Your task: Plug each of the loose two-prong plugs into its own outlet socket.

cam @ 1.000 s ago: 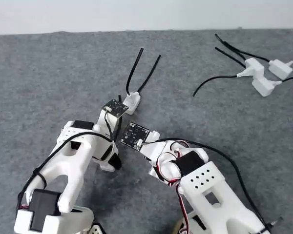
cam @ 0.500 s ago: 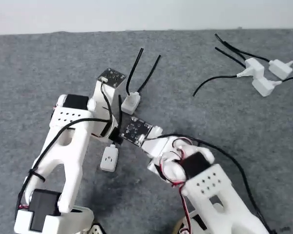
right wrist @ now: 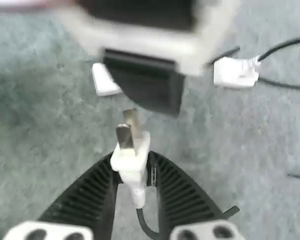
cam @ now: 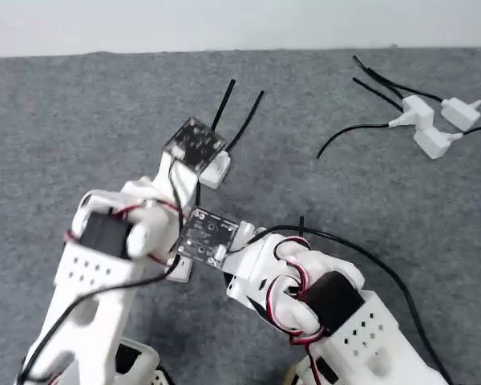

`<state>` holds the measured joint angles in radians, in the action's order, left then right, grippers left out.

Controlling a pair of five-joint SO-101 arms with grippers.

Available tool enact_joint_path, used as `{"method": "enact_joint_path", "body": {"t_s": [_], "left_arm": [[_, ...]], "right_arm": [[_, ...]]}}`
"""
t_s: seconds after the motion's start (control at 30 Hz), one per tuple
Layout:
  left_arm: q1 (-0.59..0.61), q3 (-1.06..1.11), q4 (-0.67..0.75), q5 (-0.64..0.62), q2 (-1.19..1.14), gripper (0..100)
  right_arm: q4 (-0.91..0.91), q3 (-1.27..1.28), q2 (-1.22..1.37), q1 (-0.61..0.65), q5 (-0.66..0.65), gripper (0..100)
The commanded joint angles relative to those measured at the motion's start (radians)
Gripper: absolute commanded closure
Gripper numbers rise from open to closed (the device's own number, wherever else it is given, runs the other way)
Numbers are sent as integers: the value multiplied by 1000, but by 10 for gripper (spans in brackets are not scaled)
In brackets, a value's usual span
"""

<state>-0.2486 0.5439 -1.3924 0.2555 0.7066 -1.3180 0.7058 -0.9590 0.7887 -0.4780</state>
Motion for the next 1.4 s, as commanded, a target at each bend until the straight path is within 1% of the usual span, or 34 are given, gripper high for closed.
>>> {"method": "enact_joint_path", "body": {"t_s": [0.0,0.13,0.33,0.53,0.57,0.63,0.7,0.8,0.97,1.13,1.37], "left_arm": [[-11,7,25,28,137,706],[-15,8,2,29,227,706],[-15,-1,-3,29,247,706],[-17,-79,-91,28,247,706],[-23,-91,-104,26,247,706],[-72,-107,-130,26,247,706],[-117,-120,-140,26,249,706],[-152,-140,-140,28,249,706],[-155,-188,-143,28,249,706],[-158,-260,-198,29,247,706],[-160,-209,-196,29,247,706]], "right_arm": [[38,-64,-22,7,-12,991],[38,-63,-22,7,-14,991],[39,-61,-22,5,-14,991],[58,-58,-21,1,-11,991],[62,-58,-21,1,-11,991],[68,-58,-21,1,-8,991],[68,-58,-21,1,-9,991],[67,-55,-21,1,-6,991],[64,-54,-21,-7,-5,991],[67,-54,-21,-33,-5,991],[68,-46,-21,-35,-6,991]]}}
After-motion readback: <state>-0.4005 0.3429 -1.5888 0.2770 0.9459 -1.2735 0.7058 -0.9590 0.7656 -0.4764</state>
